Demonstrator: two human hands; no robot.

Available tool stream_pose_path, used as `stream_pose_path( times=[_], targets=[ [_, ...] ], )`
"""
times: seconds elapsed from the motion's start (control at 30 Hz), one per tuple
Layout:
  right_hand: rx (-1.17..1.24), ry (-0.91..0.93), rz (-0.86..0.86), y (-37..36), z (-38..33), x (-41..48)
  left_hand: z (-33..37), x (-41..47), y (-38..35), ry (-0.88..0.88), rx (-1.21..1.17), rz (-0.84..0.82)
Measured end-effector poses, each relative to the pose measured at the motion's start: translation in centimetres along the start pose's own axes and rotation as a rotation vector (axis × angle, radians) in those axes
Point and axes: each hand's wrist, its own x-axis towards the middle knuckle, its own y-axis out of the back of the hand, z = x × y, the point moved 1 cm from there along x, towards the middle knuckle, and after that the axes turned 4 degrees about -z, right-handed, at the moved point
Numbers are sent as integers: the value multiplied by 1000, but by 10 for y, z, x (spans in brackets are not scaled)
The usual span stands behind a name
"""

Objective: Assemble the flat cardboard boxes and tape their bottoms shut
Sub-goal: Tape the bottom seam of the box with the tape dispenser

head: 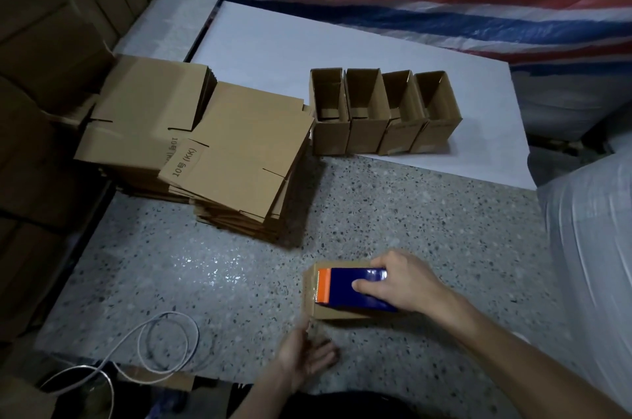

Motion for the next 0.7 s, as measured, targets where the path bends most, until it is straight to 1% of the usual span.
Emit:
stream_pose_path(
  times=[0.03, 0.07, 0.13, 0.2, 0.27, 0.33, 0.4, 0.57, 0.7],
  targets=[
    [5, 3, -3, 0, 0, 0, 2, -2, 2, 28, -28, 29],
    [8, 8, -4, 1, 0, 0, 8, -4, 1, 62, -75, 24],
    [12, 15, -5, 1, 0, 0, 30, -14, -6, 175, -119, -72],
    [16, 16, -6, 0, 0, 0, 62, -24, -18, 287, 40, -132],
    [17, 12, -10, 0, 0, 1, 93, -28, -36, 359, 228, -115],
    [16, 11, -11, 1, 1, 2, 110, -32, -55, 420, 343, -93],
    [6, 11, -10, 2, 1, 3, 114, -33, -66, 434, 386, -70],
    [-22, 31, -31, 5, 10, 0, 106, -29, -68, 360, 383, 13],
    [-41, 26, -102, 13, 20, -1, 100, -28, -68, 354, 355, 21]
  ],
)
